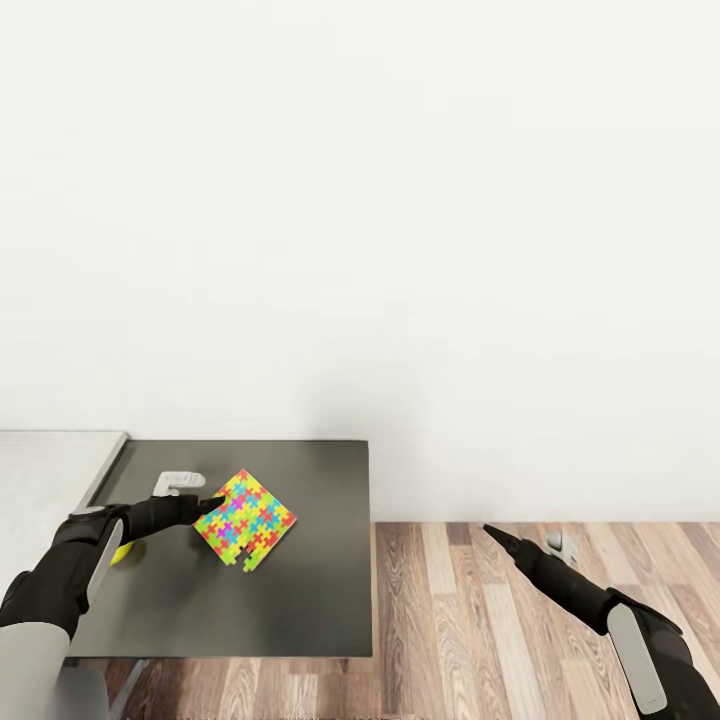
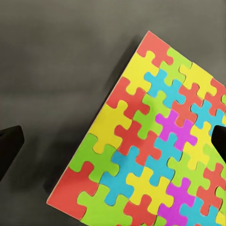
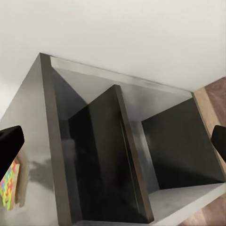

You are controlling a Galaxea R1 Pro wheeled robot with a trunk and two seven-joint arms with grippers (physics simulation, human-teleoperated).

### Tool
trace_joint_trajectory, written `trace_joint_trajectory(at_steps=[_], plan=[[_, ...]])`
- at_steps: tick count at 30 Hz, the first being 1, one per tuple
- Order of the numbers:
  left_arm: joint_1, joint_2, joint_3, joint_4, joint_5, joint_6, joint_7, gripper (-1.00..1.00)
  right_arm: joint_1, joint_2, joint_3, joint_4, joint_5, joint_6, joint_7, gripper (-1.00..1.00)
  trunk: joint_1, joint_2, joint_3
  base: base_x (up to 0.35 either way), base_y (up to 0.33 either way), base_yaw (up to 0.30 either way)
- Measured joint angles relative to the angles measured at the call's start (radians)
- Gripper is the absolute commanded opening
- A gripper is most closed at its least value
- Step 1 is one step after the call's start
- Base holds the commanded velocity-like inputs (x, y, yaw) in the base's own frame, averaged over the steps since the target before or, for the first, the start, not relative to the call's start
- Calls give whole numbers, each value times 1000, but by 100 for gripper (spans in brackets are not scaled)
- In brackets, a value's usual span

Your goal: Put all the toys in the child's room - the three board games (two on the bed and one on the table), the two jigsaw puzzles on the table, and the tennis ball on the table - inside the toy box on the table in the child's room.

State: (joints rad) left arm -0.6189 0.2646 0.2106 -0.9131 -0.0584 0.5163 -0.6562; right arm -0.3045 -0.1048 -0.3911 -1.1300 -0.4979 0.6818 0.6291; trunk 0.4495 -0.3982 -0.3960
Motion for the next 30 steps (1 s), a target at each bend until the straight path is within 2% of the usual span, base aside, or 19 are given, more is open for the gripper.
trace_joint_trajectory(at_steps=[30], plan=[[0, 0, -1, 4, 0, -1, -10, 100, 0, 0, 0, 1, 0, 0, 0, 100, 0, 0, -16, 1, 0, 0]])
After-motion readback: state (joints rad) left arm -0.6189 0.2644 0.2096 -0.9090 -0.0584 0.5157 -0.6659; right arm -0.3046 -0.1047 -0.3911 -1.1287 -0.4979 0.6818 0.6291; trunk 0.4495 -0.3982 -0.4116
